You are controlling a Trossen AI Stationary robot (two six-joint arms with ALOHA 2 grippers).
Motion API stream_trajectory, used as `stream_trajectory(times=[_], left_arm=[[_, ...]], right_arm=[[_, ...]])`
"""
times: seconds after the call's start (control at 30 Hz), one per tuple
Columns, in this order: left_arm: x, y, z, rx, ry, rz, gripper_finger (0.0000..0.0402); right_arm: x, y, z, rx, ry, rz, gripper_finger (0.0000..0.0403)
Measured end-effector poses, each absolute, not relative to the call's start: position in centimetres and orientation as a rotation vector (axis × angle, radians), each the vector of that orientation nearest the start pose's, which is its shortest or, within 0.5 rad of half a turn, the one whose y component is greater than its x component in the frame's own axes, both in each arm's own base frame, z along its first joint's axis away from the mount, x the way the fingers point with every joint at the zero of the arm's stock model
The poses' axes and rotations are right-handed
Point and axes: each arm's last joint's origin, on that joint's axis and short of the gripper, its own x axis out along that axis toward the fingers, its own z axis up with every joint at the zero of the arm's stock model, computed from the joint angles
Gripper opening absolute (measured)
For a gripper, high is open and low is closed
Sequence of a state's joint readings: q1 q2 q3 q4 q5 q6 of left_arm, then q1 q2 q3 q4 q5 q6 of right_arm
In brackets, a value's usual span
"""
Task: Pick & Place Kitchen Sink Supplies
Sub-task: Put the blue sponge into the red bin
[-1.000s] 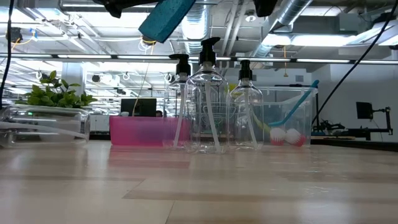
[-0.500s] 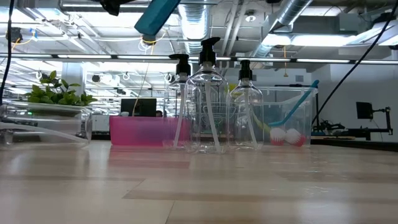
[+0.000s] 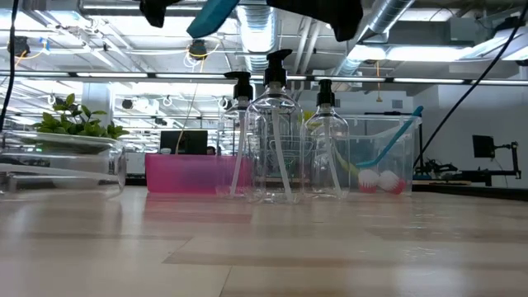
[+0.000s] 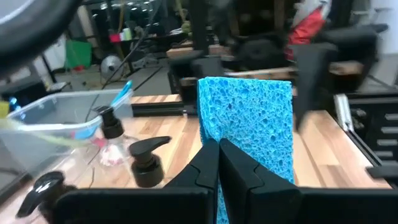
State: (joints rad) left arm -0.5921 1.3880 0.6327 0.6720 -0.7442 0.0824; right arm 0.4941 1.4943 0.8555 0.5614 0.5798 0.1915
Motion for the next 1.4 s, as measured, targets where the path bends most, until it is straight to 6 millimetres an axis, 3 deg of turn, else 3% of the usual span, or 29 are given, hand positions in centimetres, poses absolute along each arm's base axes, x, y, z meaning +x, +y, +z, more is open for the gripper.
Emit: stream_trajectory(times=[0.37, 1.0, 1.13, 1.3, 1.4], left_arm=[[26.3, -12.9, 21.3, 0.068, 0.105, 0.239, 0.0008], [26.0, -14.3, 22.3, 0.073, 0.073, 0.174, 0.0008], [26.0, -14.4, 22.3, 0.071, 0.071, 0.163, 0.0008], [26.0, -14.6, 22.4, 0.064, 0.067, 0.072, 0.0008], [26.0, -14.8, 22.4, 0.056, 0.064, 0.019, 0.0008]], right_arm=[[30.9, 13.5, 24.9, 0.166, 0.013, -0.118, 0.026], [30.9, 13.2, 24.8, 0.221, -0.002, -0.224, 0.0253], [30.8, 13.4, 24.8, 0.22, -0.001, -0.216, 0.0196], [30.5, 14.2, 24.8, 0.158, 0.009, -0.191, 0.0036], [30.3, 14.5, 24.8, 0.143, 0.008, -0.182, 0.0021]])
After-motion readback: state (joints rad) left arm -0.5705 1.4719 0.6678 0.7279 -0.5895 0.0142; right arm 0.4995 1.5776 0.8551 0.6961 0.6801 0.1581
